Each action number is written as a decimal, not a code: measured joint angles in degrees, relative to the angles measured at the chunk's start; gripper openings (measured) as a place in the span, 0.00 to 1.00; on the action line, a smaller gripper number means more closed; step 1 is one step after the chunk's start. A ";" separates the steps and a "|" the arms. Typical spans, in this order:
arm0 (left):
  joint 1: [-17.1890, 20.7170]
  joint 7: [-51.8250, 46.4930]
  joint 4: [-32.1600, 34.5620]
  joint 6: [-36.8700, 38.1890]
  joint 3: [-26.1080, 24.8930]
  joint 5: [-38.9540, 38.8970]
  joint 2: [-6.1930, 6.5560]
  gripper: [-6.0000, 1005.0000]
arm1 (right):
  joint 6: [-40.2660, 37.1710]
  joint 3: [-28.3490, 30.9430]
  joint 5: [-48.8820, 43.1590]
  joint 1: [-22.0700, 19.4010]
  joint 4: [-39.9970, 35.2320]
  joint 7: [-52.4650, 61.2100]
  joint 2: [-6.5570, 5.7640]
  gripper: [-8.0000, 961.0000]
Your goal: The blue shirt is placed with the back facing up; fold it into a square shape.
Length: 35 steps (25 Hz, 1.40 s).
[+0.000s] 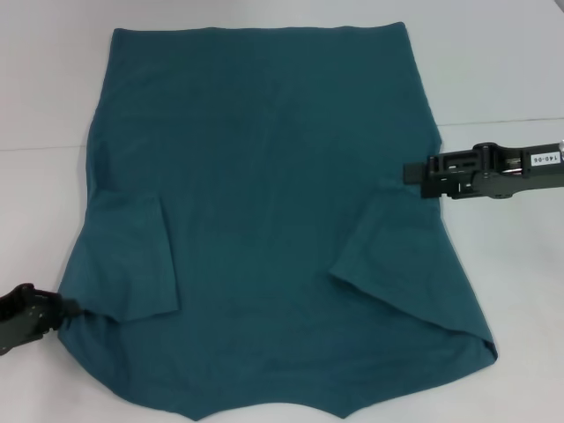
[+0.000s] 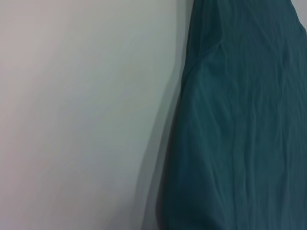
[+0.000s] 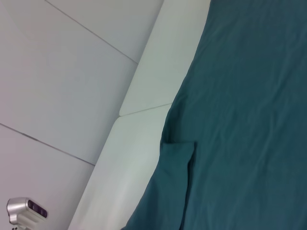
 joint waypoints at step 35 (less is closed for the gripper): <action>-0.62 1.83 0.37 4.26 -0.67 -1.53 0.68 0.01 | -10.65 0.69 -19.13 -3.85 -2.93 0.66 -2.58 0.60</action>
